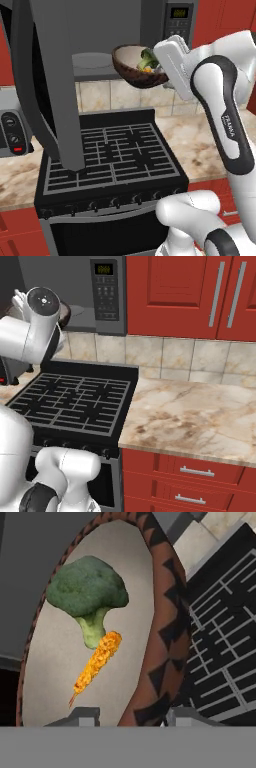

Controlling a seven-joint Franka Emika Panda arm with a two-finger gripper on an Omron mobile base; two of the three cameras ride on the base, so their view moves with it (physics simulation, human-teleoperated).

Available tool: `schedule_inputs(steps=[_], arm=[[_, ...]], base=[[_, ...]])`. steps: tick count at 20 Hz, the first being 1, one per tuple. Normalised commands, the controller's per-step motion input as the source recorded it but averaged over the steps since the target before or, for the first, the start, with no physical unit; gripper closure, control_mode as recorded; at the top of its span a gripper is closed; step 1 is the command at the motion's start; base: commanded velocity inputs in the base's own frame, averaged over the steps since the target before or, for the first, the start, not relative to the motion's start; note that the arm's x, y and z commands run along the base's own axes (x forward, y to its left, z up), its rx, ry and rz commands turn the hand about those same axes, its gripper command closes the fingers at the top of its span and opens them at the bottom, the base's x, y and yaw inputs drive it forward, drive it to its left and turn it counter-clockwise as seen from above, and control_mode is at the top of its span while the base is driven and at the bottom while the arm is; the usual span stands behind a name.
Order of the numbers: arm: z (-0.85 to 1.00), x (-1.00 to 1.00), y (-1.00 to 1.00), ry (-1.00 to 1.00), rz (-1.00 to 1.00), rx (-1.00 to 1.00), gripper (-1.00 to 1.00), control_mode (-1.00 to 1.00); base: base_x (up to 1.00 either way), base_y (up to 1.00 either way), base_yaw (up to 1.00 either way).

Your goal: The microwave is finished heating the shrimp and broccoli. Take the bowl containing the food and place it on the dining counter.

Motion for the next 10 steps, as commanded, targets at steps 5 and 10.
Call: schedule_inputs(steps=[5,10], arm=[[-0.51,-1.0,-0.17,-0.02,0.15,-0.05,1.0,-1.0],[-0.66,-0.91,-0.2,0.0,0.1,-0.1,1.0,-1.0]], base=[[0.0,0.0,0.0],[0.0,0.0,0.0]])
